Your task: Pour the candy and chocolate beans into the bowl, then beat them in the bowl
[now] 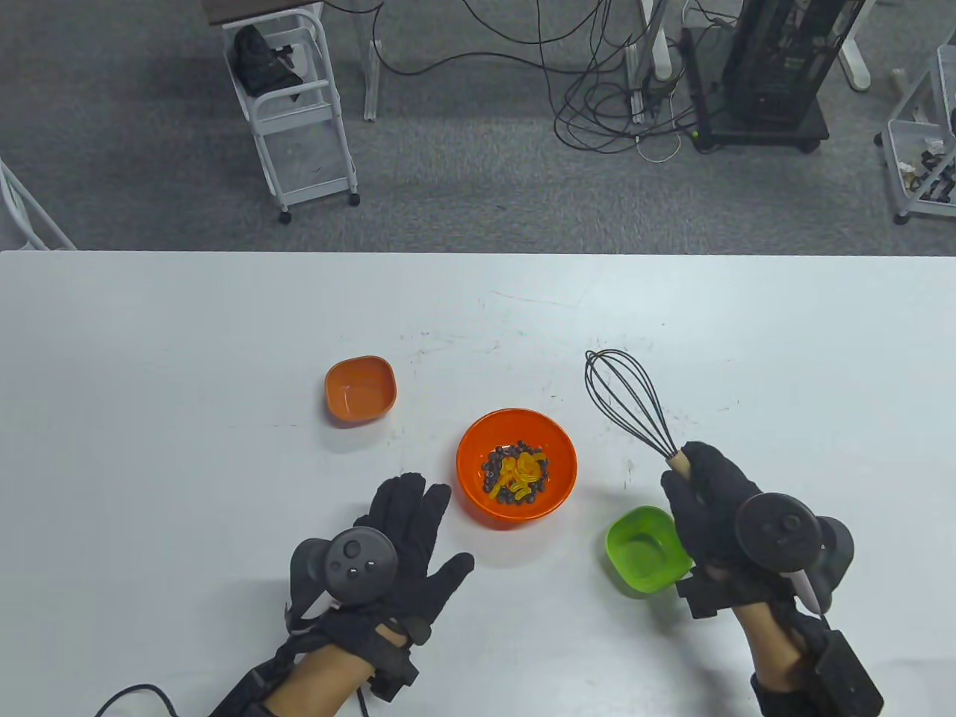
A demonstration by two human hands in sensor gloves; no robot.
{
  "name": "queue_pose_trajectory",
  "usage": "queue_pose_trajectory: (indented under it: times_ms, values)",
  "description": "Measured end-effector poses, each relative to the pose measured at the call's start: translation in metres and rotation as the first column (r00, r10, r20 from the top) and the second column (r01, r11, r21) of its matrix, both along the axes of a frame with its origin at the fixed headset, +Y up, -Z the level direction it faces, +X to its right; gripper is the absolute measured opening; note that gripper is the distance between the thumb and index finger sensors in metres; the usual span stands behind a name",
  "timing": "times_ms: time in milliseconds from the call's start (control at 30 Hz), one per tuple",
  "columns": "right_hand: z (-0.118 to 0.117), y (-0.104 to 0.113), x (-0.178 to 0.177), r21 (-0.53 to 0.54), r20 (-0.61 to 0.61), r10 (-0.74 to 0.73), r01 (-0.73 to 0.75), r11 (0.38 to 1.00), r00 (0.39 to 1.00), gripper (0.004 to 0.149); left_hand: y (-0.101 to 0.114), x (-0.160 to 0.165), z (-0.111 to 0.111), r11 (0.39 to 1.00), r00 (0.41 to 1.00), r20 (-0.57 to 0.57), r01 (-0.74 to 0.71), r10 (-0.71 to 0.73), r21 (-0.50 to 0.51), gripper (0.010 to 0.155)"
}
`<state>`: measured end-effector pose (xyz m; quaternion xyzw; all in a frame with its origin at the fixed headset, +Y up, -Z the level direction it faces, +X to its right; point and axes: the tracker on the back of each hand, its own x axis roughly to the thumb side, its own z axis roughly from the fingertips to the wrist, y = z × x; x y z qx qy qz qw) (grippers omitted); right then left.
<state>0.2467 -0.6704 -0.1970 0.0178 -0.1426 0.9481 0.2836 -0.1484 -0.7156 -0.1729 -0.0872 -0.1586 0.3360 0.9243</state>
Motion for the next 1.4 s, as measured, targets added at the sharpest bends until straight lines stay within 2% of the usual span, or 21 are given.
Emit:
queue_pose_trajectory:
  times_ms: [100, 233, 400, 533, 700, 833, 967, 1200, 1400]
  values:
    - [0.000, -0.001, -0.007, -0.008, -0.044, 0.008, -0.008, 1.000, 0.999, 0.058, 0.007, 0.009, -0.016, 0.997, 0.997, -0.020, 0.076, -0.076, -0.028, 0.085]
    - [-0.001, -0.004, -0.016, -0.005, -0.118, 0.036, -0.037, 0.999, 0.992, 0.058, 0.007, 0.024, -0.041, 0.993, 0.991, -0.079, 0.104, -0.108, -0.048, 0.085]
    - [0.001, -0.006, -0.025, -0.016, -0.157, 0.099, -0.103, 0.995, 0.983, 0.057, -0.007, 0.037, -0.074, 0.974, 0.944, -0.246, 0.199, -0.221, -0.111, 0.087]
    - [0.000, -0.006, -0.028, -0.048, -0.175, 0.092, -0.102, 0.994, 0.980, 0.057, -0.023, 0.038, -0.091, 0.980, 0.926, -0.336, 0.120, -0.169, -0.161, 0.087]
    - [-0.003, -0.012, -0.028, -0.092, -0.181, 0.111, -0.129, 0.987, 0.977, 0.057, -0.042, 0.036, -0.098, 0.979, 0.916, -0.377, 0.068, -0.138, -0.193, 0.084]
    - [-0.007, -0.018, -0.029, -0.123, -0.188, 0.120, -0.145, 0.982, 0.975, 0.057, -0.045, 0.030, -0.101, 0.973, 0.915, -0.396, -0.017, -0.078, -0.231, 0.081]
    - [-0.009, -0.025, -0.034, -0.158, -0.189, 0.136, -0.166, 0.973, 0.973, 0.056, -0.062, 0.031, -0.107, 0.947, 0.922, -0.378, -0.052, -0.077, -0.317, 0.077]
    - [-0.018, -0.030, -0.042, -0.247, -0.202, 0.171, -0.219, 0.944, 0.964, 0.057, -0.069, 0.022, -0.114, 0.922, 0.918, -0.397, -0.144, -0.011, -0.358, 0.053]
    - [-0.031, -0.029, -0.056, -0.344, -0.200, 0.206, -0.266, 0.901, 0.958, 0.056, -0.070, 0.021, -0.115, 0.919, 0.917, -0.400, -0.149, -0.010, -0.365, 0.050]
